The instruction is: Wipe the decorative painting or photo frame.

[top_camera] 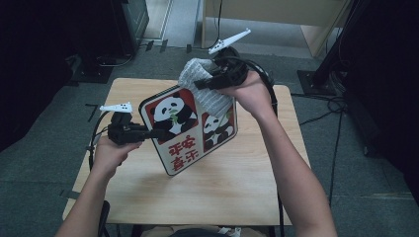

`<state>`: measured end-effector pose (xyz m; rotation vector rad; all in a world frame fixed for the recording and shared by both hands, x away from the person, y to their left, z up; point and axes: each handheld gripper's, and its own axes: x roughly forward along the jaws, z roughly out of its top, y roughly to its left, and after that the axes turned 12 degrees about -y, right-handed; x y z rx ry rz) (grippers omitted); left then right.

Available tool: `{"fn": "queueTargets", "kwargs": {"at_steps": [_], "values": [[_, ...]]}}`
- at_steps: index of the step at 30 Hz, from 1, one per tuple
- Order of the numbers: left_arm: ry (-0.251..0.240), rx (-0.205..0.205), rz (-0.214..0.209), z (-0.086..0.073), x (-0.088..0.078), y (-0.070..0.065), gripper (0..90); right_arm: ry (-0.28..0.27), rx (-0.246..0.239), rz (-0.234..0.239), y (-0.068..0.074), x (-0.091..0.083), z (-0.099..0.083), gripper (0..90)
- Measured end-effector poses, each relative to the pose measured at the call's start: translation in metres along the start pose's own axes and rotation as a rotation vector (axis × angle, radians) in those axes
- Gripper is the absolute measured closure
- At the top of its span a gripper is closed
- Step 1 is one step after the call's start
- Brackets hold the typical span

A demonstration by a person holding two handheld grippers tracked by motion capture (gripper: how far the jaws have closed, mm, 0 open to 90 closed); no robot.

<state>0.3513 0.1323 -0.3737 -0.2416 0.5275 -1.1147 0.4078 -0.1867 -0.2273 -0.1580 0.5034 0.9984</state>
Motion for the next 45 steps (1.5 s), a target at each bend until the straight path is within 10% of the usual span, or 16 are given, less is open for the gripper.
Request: {"fn": "queueTargets", "kwargs": {"at_steps": [45], "values": [[0.007, 0.003, -0.001, -0.003, -0.002, 0.0, 74.7, 0.054, 0.062, 0.062, -0.011, 0.03, -0.077, 66.8]]}}
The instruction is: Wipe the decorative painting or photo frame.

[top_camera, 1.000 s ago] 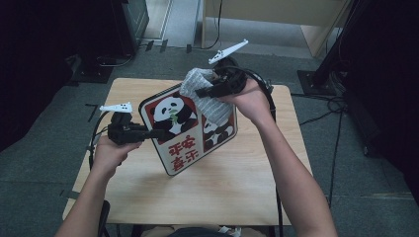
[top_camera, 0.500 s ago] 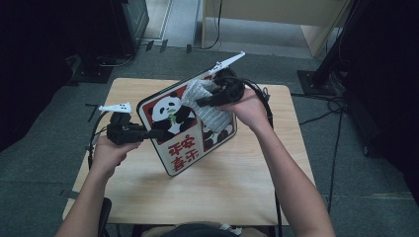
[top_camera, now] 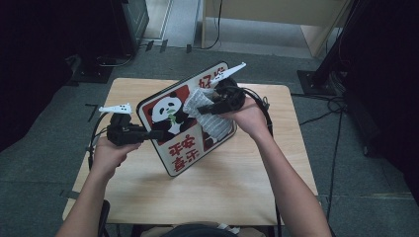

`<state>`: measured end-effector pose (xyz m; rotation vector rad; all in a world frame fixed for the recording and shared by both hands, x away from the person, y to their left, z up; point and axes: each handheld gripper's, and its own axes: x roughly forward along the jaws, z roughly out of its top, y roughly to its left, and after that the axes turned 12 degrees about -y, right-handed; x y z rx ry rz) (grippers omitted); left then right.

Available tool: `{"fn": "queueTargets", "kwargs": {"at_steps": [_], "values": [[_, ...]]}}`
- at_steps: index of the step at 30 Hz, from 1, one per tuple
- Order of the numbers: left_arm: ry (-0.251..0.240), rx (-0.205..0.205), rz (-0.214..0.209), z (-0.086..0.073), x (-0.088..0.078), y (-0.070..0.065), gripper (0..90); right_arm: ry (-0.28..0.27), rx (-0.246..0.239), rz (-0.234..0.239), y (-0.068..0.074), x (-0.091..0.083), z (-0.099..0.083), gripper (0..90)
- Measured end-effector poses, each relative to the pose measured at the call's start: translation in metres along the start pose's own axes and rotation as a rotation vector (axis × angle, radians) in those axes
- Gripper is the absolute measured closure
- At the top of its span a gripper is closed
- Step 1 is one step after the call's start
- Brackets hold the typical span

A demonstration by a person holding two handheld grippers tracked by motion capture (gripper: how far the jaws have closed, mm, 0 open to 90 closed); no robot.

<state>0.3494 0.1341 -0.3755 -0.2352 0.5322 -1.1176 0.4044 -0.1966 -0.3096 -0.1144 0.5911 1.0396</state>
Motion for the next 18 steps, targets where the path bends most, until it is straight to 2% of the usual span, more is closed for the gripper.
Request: {"fn": "queueTargets", "kwargs": {"at_steps": [8, 12, 18], "values": [[-0.008, 0.0, -0.004, -0.001, 0.001, -0.001, 74.4, -0.002, 0.006, -0.003, -0.001, 0.0, -0.009, 66.7], [-0.006, 0.004, -0.007, 0.0, 0.002, -0.001, 74.2, 0.007, -0.008, -0.02, -0.001, -0.001, -0.015, 66.7], [-0.009, 0.009, -0.017, 0.0, 0.002, -0.001, 73.7, 0.001, 0.01, -0.021, -0.002, 0.0, -0.026, 66.7]]}}
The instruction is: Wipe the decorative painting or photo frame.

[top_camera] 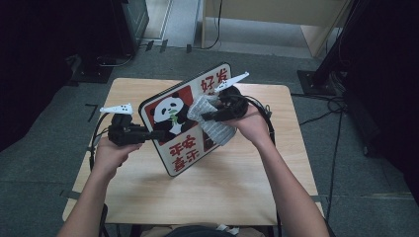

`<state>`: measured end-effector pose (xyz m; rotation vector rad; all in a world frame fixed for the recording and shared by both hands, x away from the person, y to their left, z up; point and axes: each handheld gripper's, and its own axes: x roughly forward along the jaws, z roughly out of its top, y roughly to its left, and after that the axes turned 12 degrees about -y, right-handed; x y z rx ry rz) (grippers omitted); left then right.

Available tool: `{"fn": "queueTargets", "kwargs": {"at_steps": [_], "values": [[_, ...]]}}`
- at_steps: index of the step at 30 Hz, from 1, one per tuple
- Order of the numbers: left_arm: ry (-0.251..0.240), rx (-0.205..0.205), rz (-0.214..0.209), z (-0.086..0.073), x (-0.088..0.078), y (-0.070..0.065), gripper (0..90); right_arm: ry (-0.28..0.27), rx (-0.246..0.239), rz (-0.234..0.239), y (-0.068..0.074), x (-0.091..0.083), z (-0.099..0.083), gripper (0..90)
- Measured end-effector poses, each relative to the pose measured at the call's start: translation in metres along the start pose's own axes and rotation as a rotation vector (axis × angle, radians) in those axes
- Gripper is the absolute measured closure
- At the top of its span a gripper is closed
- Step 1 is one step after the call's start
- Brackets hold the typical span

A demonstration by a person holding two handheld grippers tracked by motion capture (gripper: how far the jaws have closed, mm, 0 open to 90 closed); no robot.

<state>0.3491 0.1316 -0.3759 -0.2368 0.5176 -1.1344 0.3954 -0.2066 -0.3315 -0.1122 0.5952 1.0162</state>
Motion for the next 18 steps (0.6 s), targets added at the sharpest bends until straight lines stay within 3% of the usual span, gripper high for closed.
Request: {"fn": "queueTargets", "kwargs": {"at_steps": [13, 18], "values": [[0.006, 0.006, -0.004, 0.001, 0.001, 0.001, 73.7, -0.031, 0.043, 0.017, -0.005, 0.002, -0.017, 66.7], [0.004, 0.01, -0.001, 0.001, 0.001, -0.001, 73.7, -0.026, 0.039, 0.014, -0.005, 0.003, -0.022, 66.8]]}}
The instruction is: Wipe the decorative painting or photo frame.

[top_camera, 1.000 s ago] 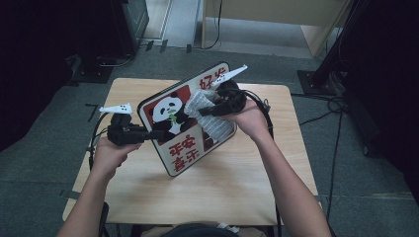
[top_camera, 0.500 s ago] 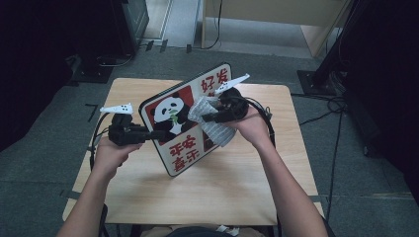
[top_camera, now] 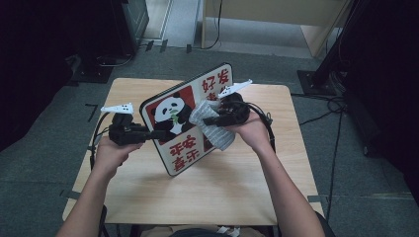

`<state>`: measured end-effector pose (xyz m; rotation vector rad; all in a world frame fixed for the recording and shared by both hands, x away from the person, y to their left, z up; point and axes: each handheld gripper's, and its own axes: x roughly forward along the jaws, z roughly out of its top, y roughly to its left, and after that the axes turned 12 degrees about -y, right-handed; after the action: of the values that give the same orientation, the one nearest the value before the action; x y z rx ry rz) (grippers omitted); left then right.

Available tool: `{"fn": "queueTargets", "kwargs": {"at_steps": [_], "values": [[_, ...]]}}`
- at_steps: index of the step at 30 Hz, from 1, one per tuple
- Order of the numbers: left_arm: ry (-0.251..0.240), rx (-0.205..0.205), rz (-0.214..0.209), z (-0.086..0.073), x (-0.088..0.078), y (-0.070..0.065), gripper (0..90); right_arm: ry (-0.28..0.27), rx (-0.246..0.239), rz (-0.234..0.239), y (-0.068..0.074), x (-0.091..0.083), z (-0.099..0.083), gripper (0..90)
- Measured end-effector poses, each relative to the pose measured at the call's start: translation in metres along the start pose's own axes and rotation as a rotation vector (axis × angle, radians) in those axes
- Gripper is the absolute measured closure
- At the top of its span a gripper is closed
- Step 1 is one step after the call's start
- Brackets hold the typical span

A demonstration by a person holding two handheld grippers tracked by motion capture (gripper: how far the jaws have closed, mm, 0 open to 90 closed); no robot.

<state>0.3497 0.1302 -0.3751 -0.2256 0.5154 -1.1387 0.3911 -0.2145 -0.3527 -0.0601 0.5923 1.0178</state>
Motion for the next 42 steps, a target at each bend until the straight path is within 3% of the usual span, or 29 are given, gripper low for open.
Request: {"fn": "queueTargets", "kwargs": {"at_steps": [13, 25, 42], "values": [[-0.001, 0.001, -0.006, 0.0, 0.0, 0.001, 73.3, 0.022, 0.01, 0.001, -0.002, 0.005, -0.018, 66.7], [-0.001, -0.007, -0.011, 0.0, 0.0, 0.002, 73.0, 0.009, 0.02, 0.006, -0.005, 0.01, -0.034, 66.2], [0.002, -0.009, -0.006, 0.0, 0.0, 0.0, 73.0, 0.049, 0.014, 0.001, -0.007, 0.018, -0.058, 66.0]]}}
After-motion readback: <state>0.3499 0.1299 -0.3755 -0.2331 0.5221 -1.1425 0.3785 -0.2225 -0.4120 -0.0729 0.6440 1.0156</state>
